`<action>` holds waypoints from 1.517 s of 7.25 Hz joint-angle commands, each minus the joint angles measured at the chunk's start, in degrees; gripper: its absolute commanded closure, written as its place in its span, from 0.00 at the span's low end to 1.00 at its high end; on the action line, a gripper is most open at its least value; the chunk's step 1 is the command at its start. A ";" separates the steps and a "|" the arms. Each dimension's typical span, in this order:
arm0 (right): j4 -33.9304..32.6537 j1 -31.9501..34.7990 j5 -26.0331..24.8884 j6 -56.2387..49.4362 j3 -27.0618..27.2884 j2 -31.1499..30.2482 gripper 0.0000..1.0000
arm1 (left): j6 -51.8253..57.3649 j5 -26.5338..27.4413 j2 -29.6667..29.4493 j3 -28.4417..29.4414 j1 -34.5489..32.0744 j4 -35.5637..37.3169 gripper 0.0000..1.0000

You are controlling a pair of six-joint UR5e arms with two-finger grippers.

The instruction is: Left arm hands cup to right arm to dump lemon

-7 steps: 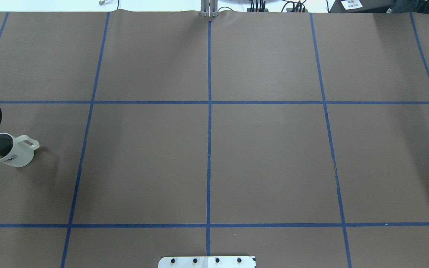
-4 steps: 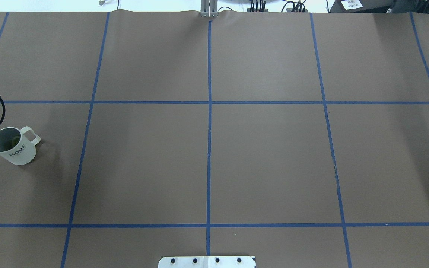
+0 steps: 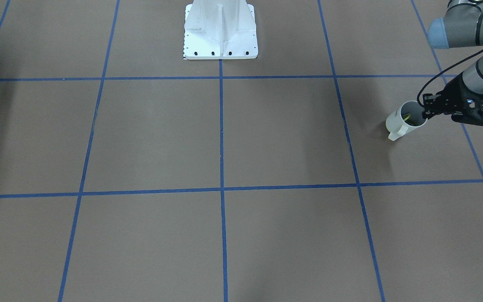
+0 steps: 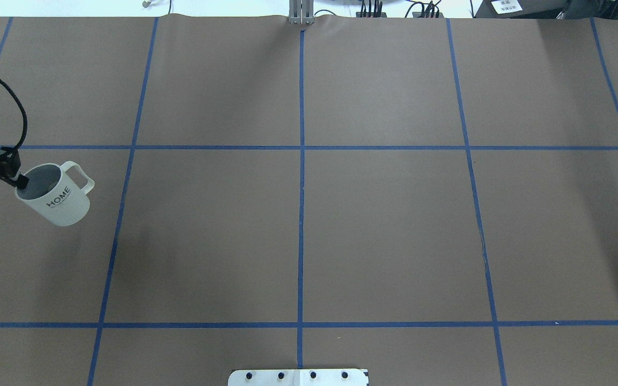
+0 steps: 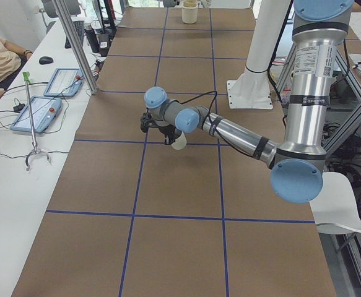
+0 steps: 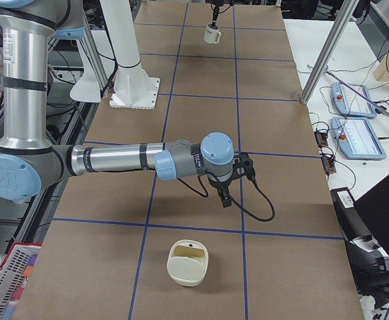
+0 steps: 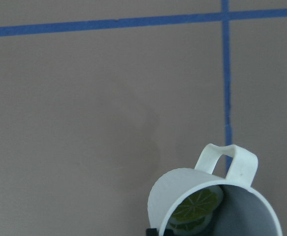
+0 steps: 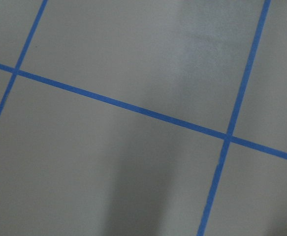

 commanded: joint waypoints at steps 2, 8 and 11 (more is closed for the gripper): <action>14.22 -6.66 2.48 16.19 0.54 0.62 0.00 | -20.23 0.10 -14.69 -2.10 2.49 4.84 1.00; 47.78 -44.36 -32.76 60.06 2.63 16.08 0.00 | -49.34 4.84 -34.48 8.77 10.68 5.01 1.00; 47.35 -74.29 -86.06 57.27 4.59 19.66 0.00 | -60.69 9.24 -46.78 18.52 12.79 12.46 1.00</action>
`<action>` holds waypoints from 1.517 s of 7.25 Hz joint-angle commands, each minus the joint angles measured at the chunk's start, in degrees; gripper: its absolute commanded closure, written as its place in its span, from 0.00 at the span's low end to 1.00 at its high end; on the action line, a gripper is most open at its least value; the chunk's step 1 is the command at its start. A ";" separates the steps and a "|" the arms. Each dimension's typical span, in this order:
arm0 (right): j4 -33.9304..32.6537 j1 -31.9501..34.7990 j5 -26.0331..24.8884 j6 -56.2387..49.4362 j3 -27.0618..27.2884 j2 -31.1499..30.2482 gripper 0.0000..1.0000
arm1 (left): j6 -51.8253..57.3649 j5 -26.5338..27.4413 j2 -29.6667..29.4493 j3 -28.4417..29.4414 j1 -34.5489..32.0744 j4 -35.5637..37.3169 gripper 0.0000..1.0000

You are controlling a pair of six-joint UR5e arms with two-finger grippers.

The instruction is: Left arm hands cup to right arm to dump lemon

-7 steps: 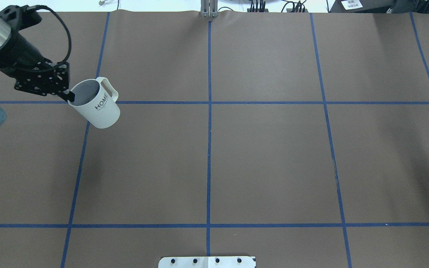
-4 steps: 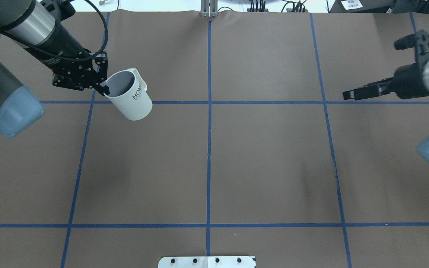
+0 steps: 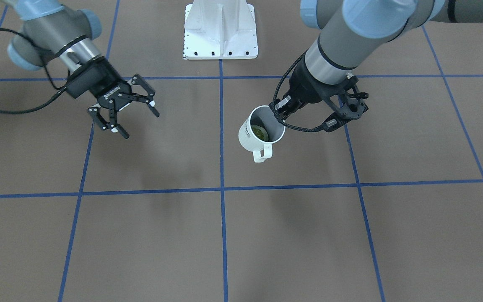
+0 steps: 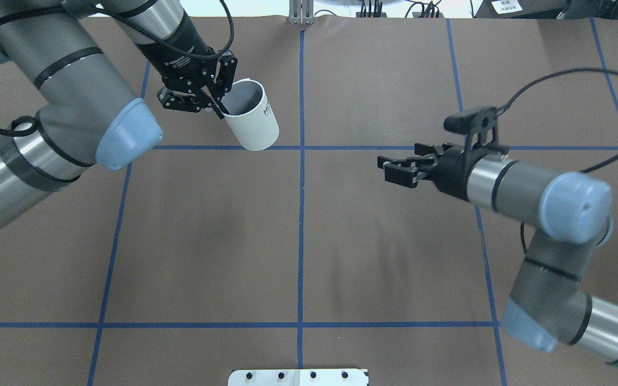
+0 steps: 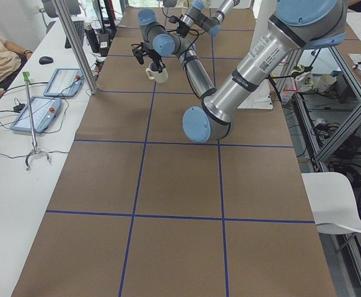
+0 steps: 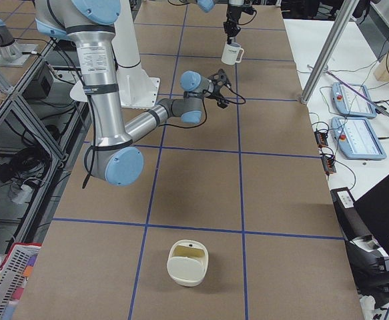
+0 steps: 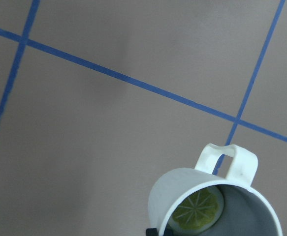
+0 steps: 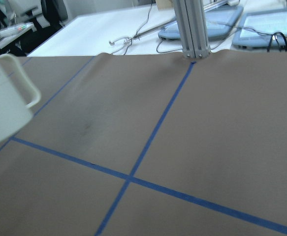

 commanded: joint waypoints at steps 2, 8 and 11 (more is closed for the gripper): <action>-1.25 -18.85 -32.77 -5.49 -2.30 7.00 0.00 | -9.44 1.95 -5.56 4.79 2.58 3.32 1.00; -2.05 -18.54 -41.90 -10.88 -8.29 13.44 0.00 | -15.54 7.31 -10.84 4.09 10.76 10.78 1.00; -1.96 -17.92 -41.90 -10.79 -9.86 14.23 0.00 | -15.62 7.31 -11.27 4.00 12.34 10.79 1.00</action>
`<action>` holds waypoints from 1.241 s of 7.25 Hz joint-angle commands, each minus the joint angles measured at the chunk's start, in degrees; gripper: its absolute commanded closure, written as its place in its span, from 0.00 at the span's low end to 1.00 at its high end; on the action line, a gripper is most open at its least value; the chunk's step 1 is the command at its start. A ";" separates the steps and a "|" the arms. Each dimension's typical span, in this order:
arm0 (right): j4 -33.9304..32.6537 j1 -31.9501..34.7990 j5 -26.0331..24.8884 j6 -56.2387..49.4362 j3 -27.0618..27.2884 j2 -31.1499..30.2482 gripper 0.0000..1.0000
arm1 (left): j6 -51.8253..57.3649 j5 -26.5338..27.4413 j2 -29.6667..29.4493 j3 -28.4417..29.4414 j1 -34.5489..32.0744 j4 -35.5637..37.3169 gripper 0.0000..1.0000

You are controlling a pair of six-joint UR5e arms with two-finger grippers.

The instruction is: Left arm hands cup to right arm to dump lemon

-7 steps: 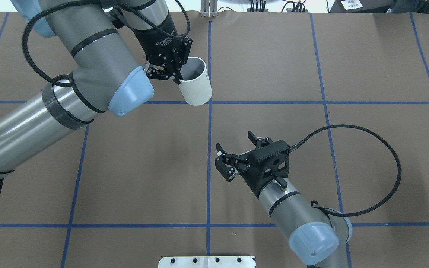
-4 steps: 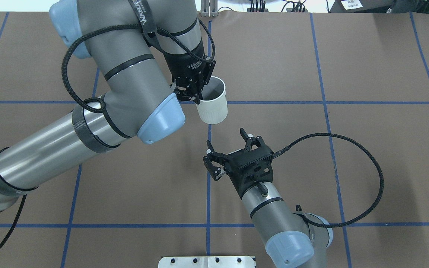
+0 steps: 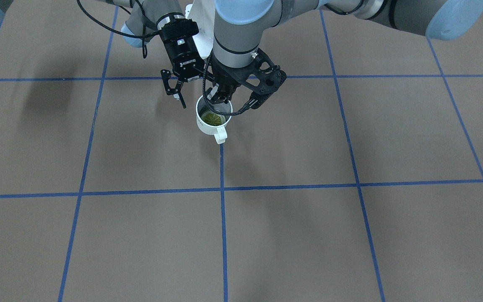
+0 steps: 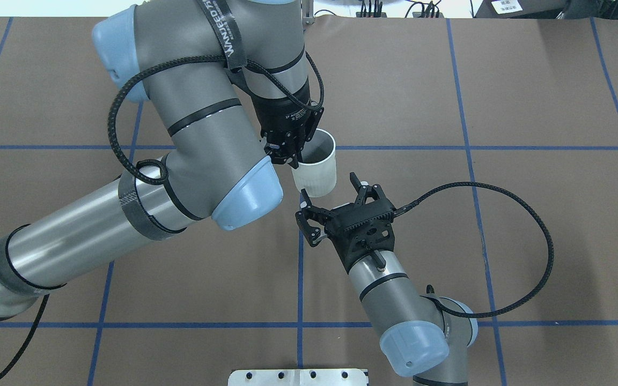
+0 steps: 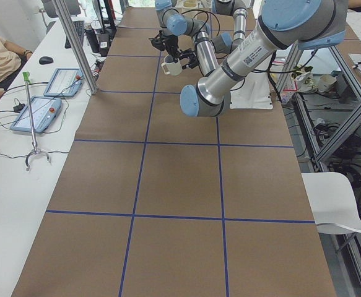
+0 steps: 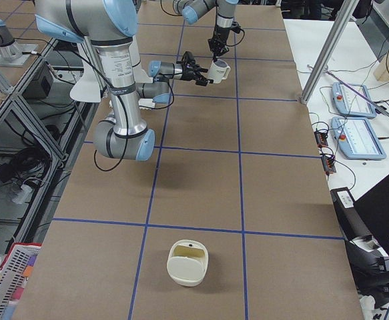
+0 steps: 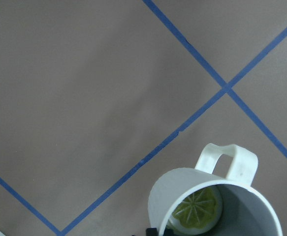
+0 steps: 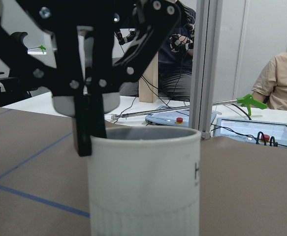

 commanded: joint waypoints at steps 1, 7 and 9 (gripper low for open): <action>0.09 0.14 -0.14 0.03 -2.31 1.76 0.00 | -0.62 0.00 -0.80 -0.05 1.12 0.09 1.00; 0.09 0.49 -0.14 -0.06 -2.49 1.77 0.00 | -1.68 0.09 -0.72 -0.40 1.92 0.00 1.00; 0.09 0.84 -0.14 0.03 -2.85 1.77 0.00 | -1.68 0.00 -0.81 -0.58 2.09 0.00 1.00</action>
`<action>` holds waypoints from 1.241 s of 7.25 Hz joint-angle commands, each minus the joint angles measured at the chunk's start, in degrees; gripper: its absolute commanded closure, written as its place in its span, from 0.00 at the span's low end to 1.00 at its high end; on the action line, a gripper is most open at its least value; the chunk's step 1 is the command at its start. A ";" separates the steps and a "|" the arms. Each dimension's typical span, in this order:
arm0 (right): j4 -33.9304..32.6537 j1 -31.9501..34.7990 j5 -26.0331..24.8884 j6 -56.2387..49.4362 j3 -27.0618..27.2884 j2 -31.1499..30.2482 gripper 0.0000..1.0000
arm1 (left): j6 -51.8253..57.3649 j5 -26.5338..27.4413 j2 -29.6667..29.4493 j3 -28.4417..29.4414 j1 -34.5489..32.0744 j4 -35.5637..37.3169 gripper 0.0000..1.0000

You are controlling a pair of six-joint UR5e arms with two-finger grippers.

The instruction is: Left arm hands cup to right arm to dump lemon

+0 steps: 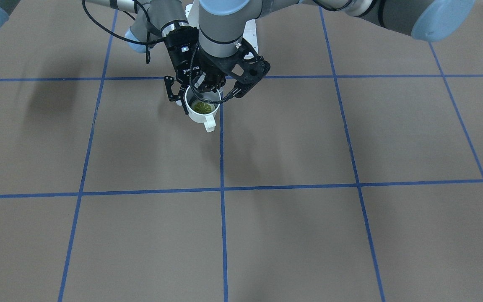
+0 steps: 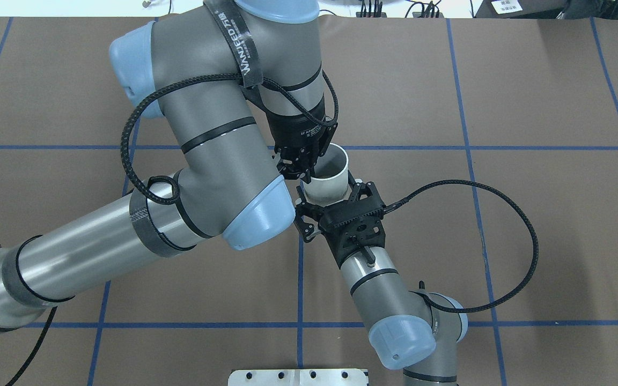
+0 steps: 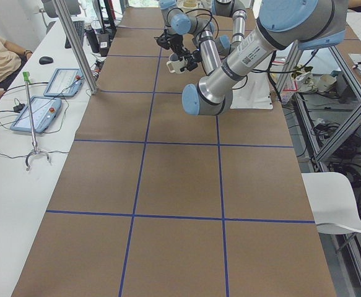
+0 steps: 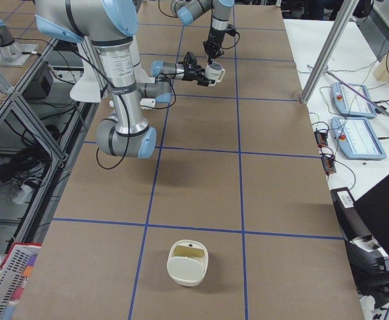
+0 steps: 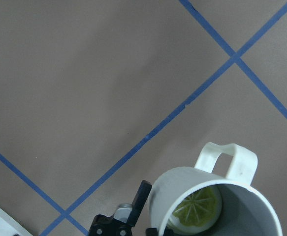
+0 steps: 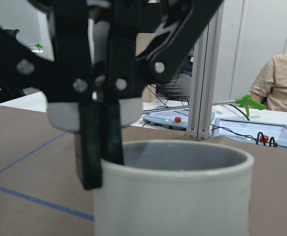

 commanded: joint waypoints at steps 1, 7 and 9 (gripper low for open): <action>-0.09 0.22 0.00 -0.05 -0.31 -0.04 0.06 | 0.00 -0.03 -0.07 -0.16 0.07 0.00 1.00; 4.10 -0.40 -0.09 1.96 3.79 -7.97 0.86 | 0.09 -0.12 0.81 -8.60 -2.12 0.09 0.00; 21.18 2.13 1.04 5.92 4.79 -22.46 1.00 | 0.00 -0.03 0.90 -8.60 -2.30 0.53 0.00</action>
